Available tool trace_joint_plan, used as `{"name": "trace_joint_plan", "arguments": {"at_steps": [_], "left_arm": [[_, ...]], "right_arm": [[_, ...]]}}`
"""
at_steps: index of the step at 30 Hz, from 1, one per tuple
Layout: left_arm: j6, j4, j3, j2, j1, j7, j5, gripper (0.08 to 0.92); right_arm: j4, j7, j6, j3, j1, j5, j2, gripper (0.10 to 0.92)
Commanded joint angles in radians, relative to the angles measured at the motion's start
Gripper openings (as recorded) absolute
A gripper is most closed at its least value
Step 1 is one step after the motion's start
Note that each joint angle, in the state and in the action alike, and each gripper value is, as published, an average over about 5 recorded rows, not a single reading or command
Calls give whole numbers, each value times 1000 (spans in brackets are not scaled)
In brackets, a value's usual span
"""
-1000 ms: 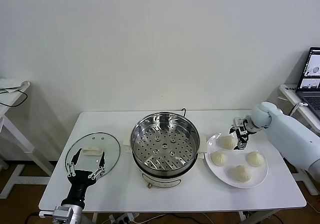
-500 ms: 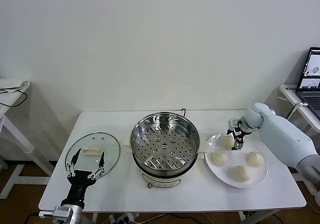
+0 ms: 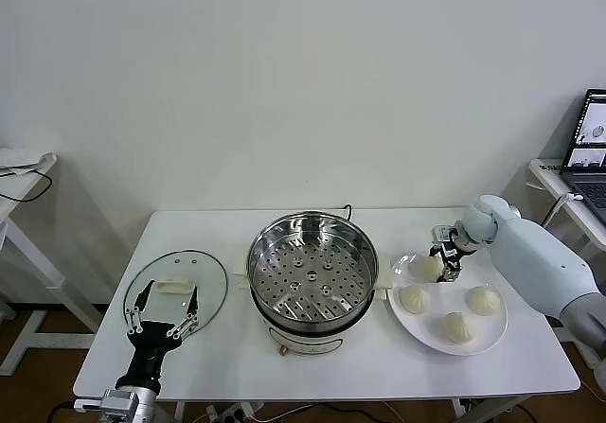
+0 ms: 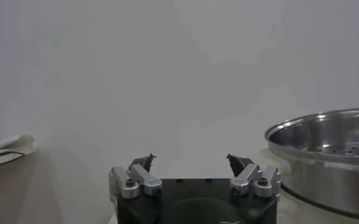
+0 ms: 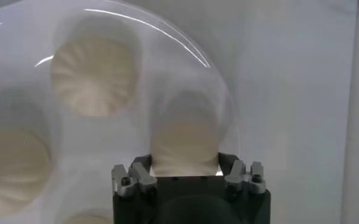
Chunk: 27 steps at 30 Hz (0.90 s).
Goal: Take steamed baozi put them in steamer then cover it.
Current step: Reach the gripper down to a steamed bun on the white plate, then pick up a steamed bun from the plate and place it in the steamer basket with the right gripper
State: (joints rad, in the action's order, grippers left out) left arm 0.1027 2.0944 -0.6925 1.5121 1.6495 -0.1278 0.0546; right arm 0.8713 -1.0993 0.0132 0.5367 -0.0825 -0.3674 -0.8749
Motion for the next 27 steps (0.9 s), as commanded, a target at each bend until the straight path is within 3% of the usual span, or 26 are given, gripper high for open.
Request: {"name": "trace_joint_plan", "arguments": {"at_steps": [1,14,21,27], "left_arm": [[0,-1,2,-1,-1,1,1,823],[-7,17,5,-13,11,2,5,823],[-2,21,-5,-21,26,0,6,823],[-2,30,-5,-25,27,-1,7,823]], "right_arm": [[60,-11,-12,30,20,44,39,713],[431,-111,-228,376,440,296,240,712],[583,-129,-390,603,762,305,184,712],[615,-101,-483,715,880,333,33,712]]}}
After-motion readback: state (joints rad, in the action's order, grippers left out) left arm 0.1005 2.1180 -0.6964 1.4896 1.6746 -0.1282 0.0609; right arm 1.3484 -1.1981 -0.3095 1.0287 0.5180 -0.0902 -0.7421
